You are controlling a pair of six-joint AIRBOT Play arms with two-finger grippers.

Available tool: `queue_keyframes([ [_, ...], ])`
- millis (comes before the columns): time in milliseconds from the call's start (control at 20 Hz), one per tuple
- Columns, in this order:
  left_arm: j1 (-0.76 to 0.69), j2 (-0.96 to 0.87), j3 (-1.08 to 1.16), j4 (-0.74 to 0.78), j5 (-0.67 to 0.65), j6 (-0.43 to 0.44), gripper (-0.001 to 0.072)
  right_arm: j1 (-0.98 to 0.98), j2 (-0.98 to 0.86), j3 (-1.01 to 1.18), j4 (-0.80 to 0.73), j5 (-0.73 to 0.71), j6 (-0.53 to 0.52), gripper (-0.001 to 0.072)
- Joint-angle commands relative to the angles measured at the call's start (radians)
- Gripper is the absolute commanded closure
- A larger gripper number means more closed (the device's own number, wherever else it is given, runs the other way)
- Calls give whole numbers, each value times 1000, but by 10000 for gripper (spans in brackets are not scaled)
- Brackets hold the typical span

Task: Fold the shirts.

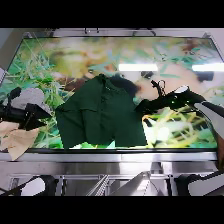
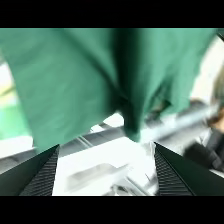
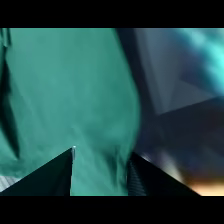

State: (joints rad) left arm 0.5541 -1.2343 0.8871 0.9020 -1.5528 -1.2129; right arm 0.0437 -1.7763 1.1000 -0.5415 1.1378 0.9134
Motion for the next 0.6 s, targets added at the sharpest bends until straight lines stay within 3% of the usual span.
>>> queue_keyframes([
  [0, 85, 123, -151, 52, 128, -12, 82, 41, -58, 61, 38, -15, 3, 342],
  [50, 97, 141, -186, 51, 142, -13, 82, 41, -62, 72, 53, -14, -1, 423],
  [150, 98, 155, -256, 50, 142, -36, 82, 32, -61, 91, 55, -1, -4, 692],
  [400, -16, 146, -431, 49, 221, -37, 82, -11, -36, 99, 56, 23, -23, 691],
  [550, -132, 52, -475, 47, 294, -55, 82, -19, -10, 99, 56, 24, -23, 691],
])
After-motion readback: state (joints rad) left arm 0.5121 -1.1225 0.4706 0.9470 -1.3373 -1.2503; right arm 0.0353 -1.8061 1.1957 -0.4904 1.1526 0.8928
